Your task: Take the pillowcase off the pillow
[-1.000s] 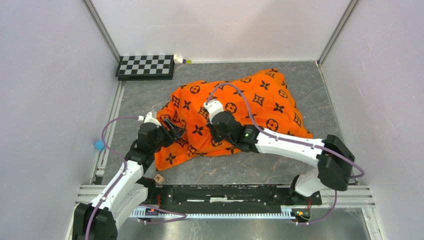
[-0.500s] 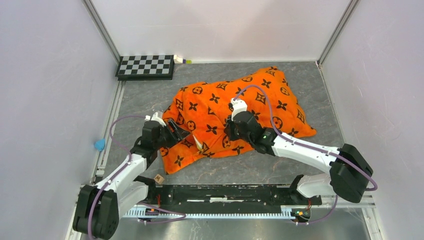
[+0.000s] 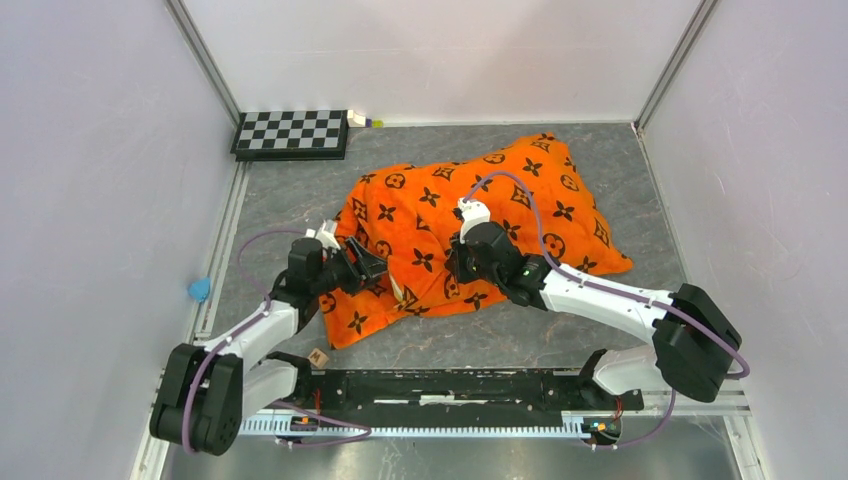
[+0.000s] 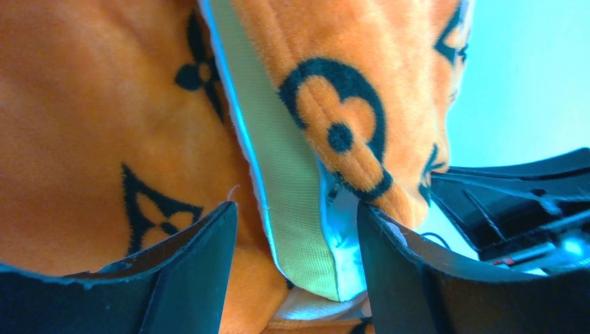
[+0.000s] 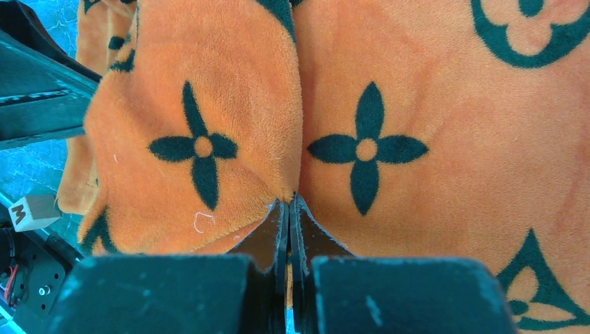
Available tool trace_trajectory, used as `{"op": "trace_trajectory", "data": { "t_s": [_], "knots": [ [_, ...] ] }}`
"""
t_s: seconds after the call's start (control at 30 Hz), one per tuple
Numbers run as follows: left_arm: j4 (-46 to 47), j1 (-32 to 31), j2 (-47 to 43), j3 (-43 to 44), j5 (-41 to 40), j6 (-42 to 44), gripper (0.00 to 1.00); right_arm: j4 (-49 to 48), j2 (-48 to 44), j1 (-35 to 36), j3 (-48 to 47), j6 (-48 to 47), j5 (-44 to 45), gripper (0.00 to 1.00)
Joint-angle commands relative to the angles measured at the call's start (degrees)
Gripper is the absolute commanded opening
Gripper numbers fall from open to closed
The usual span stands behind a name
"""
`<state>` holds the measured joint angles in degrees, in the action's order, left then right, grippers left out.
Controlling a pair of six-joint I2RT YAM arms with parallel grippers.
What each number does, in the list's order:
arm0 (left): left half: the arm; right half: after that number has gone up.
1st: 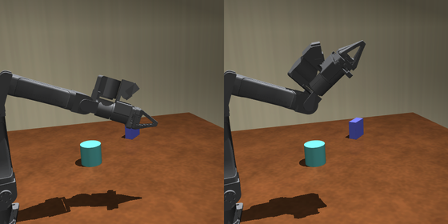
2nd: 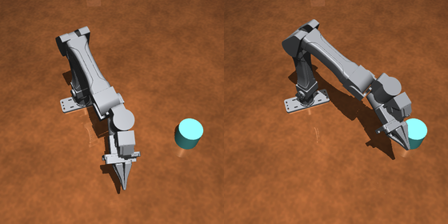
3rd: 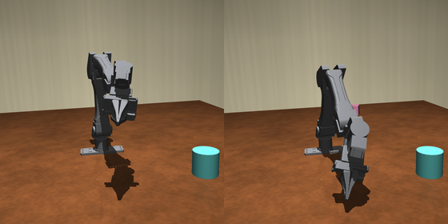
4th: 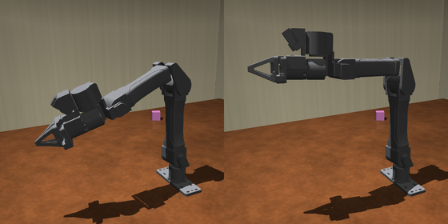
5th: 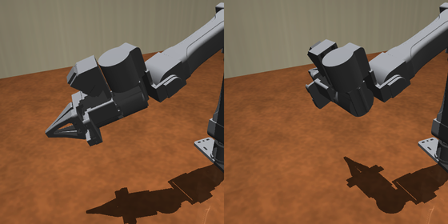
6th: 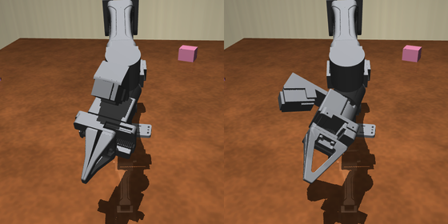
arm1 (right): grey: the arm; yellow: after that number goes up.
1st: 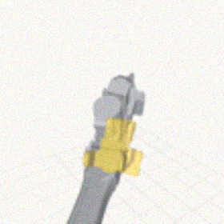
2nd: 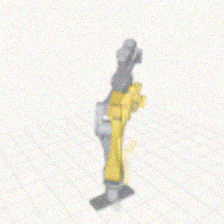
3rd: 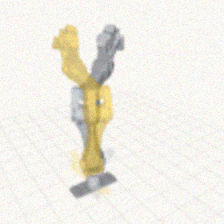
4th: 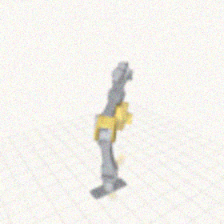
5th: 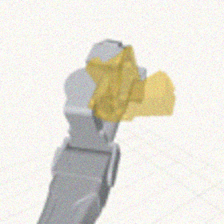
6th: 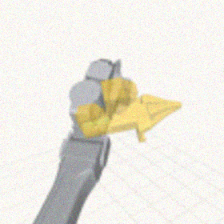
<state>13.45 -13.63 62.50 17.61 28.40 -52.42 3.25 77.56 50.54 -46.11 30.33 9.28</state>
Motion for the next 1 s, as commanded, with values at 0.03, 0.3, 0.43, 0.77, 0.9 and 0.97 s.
{"op": "trace_trajectory", "data": {
  "t_s": [0.03,0.3,0.43,0.77,0.9,0.97],
  "knots": [
    [3.3,-0.3,-6.9,0.1,2.6,-2.9,0.71,-1.5,0.0,-0.3,-0.7,-0.6,0.5,0.0],
    [3.7,-0.7,-7.9,-0.4,2.8,-3.3,0.75,-1.8,0.4,-0.2,-1.1,-0.8,-0.1,0.0],
    [3.9,-1.2,-4.7,-0.2,4.3,-3.9,0.74,-1.9,0.6,-0.2,-1.2,-0.7,-0.6,0.0],
    [-8.7,-1.2,-11.3,-0.1,-2.8,-0.3,0.95,-1.5,-0.1,-0.3,-0.8,-1.0,0.0,0.0],
    [-13.8,-1.1,-16.3,-0.8,-6.6,0.3,0.94,-1.3,-0.2,-0.3,-0.8,-1.1,0.1,0.0],
    [-16.7,-1.0,-18.3,-1.5,-9.8,0.6,0.91,-1.3,-0.4,-0.3,-0.8,-1.2,0.1,0.0]
  ]
}}
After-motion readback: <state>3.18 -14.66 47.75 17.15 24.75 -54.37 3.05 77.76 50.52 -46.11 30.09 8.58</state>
